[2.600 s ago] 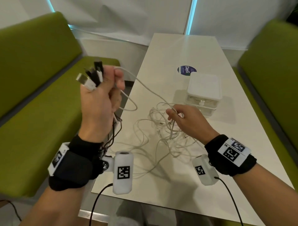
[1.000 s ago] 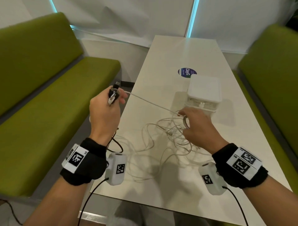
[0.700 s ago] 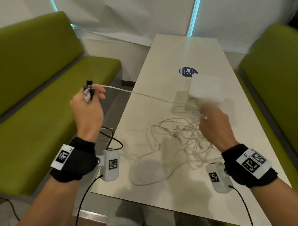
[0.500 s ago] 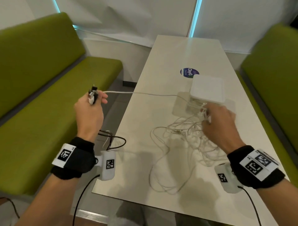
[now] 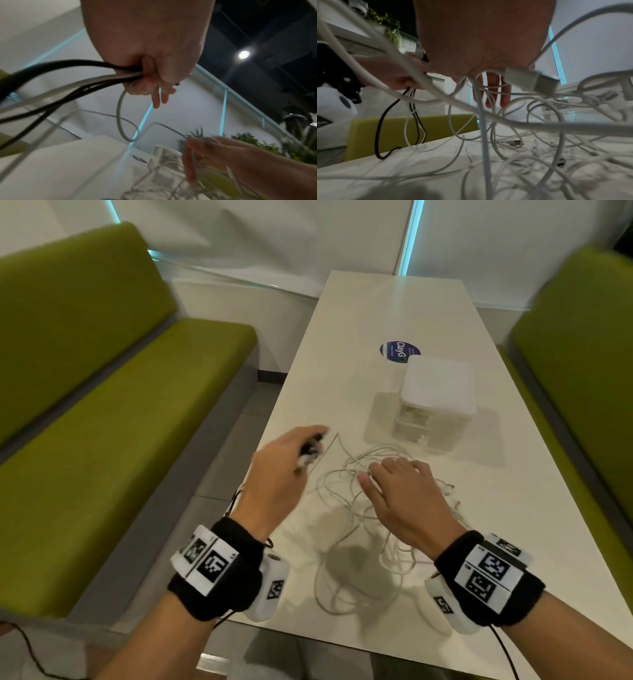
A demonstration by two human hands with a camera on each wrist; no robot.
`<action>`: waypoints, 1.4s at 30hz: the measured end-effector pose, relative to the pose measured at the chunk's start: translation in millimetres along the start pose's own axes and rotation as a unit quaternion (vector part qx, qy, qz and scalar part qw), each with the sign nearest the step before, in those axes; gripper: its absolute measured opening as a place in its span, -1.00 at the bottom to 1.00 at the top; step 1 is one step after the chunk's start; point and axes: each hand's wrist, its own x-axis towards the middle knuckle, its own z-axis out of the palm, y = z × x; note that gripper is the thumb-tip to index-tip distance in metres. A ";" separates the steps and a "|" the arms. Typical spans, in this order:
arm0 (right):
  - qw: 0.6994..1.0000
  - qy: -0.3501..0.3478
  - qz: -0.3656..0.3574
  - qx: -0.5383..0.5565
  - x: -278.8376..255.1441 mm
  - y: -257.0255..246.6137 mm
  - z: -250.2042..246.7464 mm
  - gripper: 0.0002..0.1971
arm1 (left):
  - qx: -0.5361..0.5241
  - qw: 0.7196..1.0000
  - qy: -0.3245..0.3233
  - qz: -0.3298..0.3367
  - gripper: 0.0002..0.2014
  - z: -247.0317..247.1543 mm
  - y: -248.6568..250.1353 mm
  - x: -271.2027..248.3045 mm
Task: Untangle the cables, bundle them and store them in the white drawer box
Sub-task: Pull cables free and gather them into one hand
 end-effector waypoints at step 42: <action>0.993 -0.062 0.084 -0.047 8.6 1.5 19.5 -0.56 | -0.003 0.946 0.202 -0.253 -0.75 -64.6 -101.0 12.2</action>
